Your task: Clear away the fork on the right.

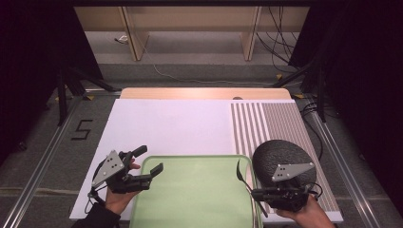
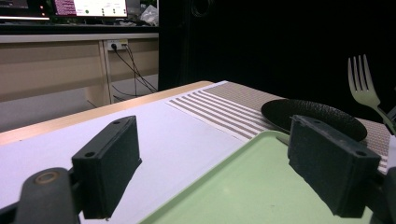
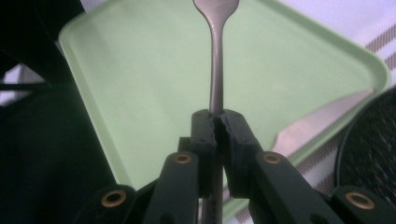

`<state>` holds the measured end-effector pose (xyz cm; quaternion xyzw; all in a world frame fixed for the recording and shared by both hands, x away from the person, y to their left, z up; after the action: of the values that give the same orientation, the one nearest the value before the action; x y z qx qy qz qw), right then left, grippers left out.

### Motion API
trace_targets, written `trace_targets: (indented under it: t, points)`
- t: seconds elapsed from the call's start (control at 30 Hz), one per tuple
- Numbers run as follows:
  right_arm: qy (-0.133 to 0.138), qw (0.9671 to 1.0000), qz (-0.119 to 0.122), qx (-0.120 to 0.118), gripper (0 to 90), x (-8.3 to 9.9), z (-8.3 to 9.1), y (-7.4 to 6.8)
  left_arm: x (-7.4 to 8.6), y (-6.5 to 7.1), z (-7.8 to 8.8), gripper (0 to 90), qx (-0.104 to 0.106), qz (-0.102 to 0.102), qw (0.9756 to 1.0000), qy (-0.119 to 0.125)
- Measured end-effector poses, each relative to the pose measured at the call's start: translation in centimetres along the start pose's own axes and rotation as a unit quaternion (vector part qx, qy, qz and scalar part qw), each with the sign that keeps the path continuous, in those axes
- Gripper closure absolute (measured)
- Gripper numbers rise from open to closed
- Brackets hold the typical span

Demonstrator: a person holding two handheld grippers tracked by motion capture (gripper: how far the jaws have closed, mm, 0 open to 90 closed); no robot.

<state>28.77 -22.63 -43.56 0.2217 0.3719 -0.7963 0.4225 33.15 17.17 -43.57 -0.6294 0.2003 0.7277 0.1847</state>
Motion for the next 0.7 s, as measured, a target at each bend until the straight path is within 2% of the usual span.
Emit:
trace_targets:
  t: [0.07, 0.27, 0.4, 0.7]
  points:
    - [0.005, 1.0, 0.001, 0.003, 84.1, -0.3, -0.2, -0.3, 0.0, 0.0, 0.0, 16.5, 0.0, 0.0, 1.0, 0.0]
    - [0.019, 0.9998, -0.007, -0.007, 84.1, -0.9, -1.3, -1.0, 0.0, 0.0, 0.0, 16.6, 0.0, -0.001, 1.0, 0.0]
    - [0.015, 0.9998, -0.009, -0.01, 84.1, -1.1, -2.2, -1.3, 0.0, 0.0, 0.0, 16.5, 0.0, 0.0, 1.0, 0.0]
    - [-0.003, 0.9994, -0.034, -0.008, 84.1, -1.2, -4.2, -1.5, 0.0, 0.0, 0.0, 16.5, 0.0, -0.001, 1.0, 0.0]
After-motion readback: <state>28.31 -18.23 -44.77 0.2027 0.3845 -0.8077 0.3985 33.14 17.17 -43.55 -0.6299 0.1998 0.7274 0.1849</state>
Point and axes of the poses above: each handheld gripper's, and its own axes: z roughly backward along the jaws, x roughly out of its underside, y roughly to its right, the point moved 4 cm from there along -z, roughly forward along the jaws, and after that the axes turned 15 degrees about -x, right-handed, at the moved point
